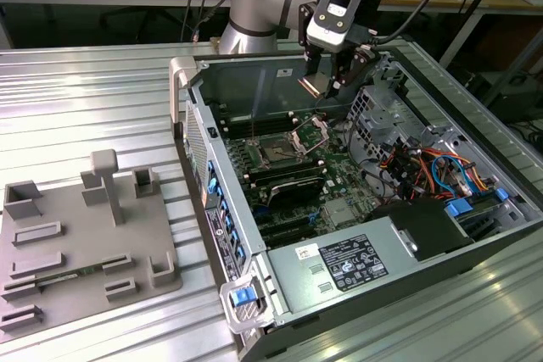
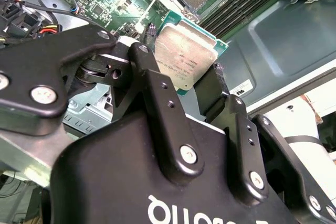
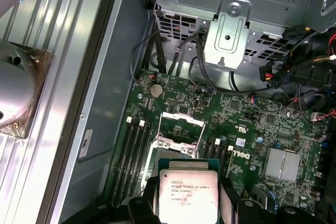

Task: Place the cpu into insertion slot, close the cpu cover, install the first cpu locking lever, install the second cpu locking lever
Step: 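Place the cpu into insertion slot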

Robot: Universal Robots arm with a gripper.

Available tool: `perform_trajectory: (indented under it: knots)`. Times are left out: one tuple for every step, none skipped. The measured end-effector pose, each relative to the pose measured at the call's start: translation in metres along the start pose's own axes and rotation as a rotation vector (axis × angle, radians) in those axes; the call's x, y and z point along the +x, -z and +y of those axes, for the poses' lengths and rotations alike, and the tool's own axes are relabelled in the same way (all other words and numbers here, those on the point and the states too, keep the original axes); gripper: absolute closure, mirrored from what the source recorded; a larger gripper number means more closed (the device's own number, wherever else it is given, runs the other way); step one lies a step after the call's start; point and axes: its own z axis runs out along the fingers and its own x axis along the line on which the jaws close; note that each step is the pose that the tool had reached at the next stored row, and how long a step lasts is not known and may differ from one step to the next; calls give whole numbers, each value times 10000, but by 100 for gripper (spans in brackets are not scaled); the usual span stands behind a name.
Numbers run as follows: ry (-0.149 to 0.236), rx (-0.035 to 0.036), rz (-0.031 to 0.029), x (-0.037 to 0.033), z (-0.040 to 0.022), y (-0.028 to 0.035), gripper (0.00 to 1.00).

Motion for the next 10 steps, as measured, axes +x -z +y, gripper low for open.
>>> perform_trajectory:
  knots:
    - [-1, -1, 0, 0, 0, 0, 45]
    - [-1, 0, 0, 0, 0, 0, 45]
    - [-2, 0, -1, 0, 0, 0, 45]
    - [-2, 0, 0, 0, 0, 0, 45]
    - [-3, 0, 0, 0, 0, 0, 45]
    - [-2, 0, 0, 0, 0, 0, 45]
    - [-3, 0, -1, 0, 0, 0, 45]
    - [-4, 0, 0, 0, 0, 0, 45]
    - [-7, -1, -1, 0, 0, 0, 45]
    - [-12, 0, -1, 0, 0, 0, 45]
